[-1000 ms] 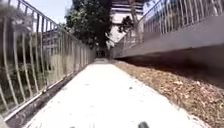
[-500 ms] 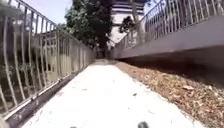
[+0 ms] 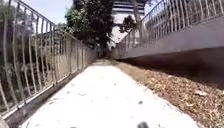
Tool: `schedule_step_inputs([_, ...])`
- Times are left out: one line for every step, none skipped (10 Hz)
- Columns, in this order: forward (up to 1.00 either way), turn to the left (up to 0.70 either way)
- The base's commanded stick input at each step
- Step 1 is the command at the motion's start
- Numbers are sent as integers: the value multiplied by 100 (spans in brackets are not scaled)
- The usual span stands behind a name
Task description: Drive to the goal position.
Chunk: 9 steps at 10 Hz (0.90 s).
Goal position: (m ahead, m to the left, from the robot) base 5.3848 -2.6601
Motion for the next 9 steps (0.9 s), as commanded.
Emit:
schedule_step_inputs([50,0])
schedule_step_inputs([50,0])
schedule_step_inputs([50,0])
schedule_step_inputs([50,0])
schedule_step_inputs([50,0])
schedule_step_inputs([50,0])
schedule_step_inputs([50,0])
schedule_step_inputs([50,0])
schedule_step_inputs([50,0])
